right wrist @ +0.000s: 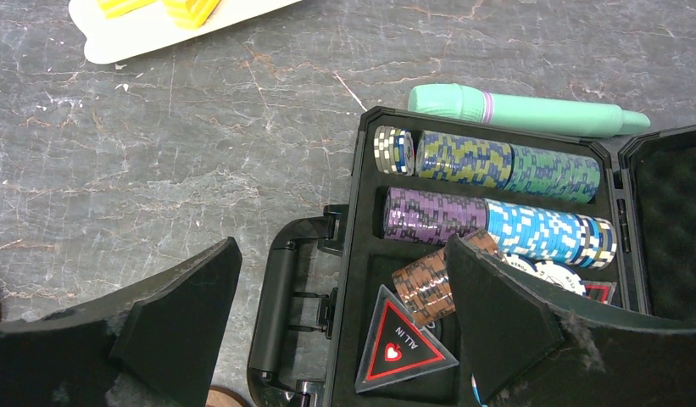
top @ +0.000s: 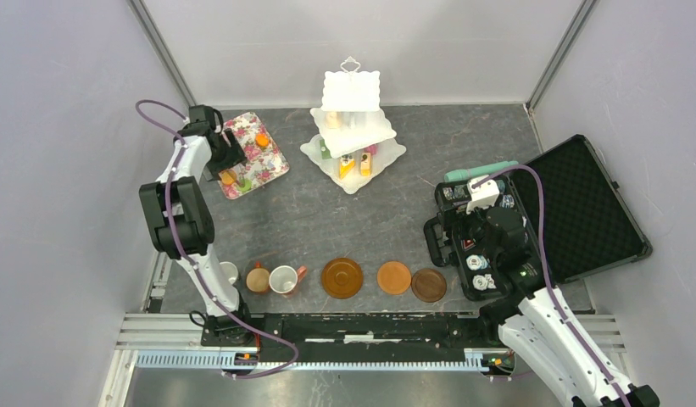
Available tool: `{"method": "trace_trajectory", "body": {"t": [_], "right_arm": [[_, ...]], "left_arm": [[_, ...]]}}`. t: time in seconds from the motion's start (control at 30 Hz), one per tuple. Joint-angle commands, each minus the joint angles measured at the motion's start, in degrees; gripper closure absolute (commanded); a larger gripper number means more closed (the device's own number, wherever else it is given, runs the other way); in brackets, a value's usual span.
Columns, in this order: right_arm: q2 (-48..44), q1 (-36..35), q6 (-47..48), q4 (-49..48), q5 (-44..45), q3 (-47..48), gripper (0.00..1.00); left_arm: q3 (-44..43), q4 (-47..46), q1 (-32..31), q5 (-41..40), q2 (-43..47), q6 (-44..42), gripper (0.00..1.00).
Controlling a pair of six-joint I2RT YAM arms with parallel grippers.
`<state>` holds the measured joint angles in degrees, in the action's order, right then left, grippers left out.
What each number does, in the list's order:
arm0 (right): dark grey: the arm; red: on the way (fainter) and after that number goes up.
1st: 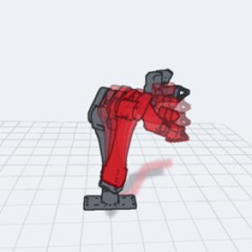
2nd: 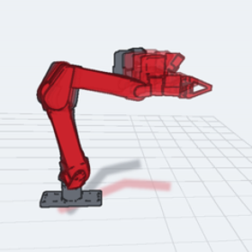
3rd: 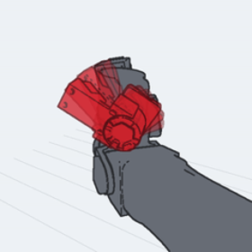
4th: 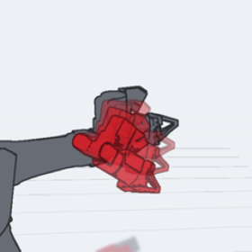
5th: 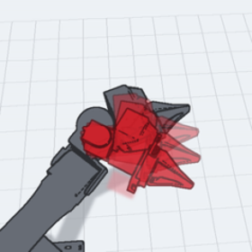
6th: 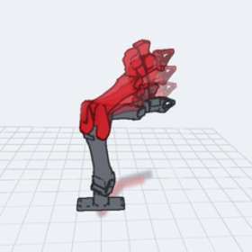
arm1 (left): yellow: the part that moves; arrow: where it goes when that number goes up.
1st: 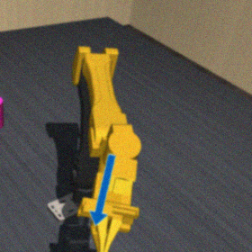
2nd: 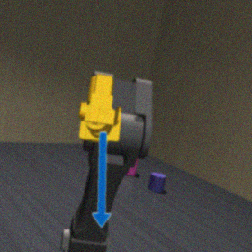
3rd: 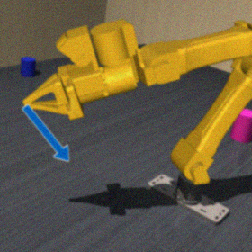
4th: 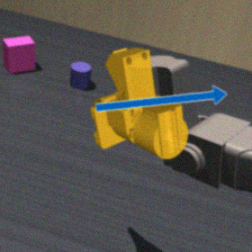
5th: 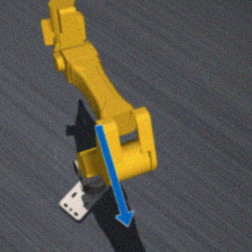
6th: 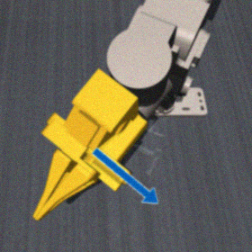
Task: Serve the afternoon tea
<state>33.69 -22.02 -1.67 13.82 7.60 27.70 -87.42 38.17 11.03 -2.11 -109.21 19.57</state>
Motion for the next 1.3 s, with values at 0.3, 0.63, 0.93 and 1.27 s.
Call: {"method": "trace_trajectory", "body": {"t": [0.3,0.63,0.93,1.27], "right_arm": [[-1.5,-0.2,-0.6,-2.0,-0.2,-0.5,0.02],[-1.9,-0.2,-0.7,-2.2,-0.5,-0.6,0.02],[-1.5,-0.2,-0.9,-2.3,-0.8,-0.6,0.02],[-1.7,-0.2,-1.1,-2.3,-1.0,-0.8,0.02]], "left_arm": [[-8.6,0.5,-1.9,-8.2,-6.8,3.5,0.22],[-15.9,7.2,-4.0,-11.9,-14.5,4.9,0.27],[-20.3,11.1,-4.4,-14.1,-17.9,3.9,0.36],[-25.2,15.8,-6.3,-18.0,-21.9,1.7,0.38]]}}
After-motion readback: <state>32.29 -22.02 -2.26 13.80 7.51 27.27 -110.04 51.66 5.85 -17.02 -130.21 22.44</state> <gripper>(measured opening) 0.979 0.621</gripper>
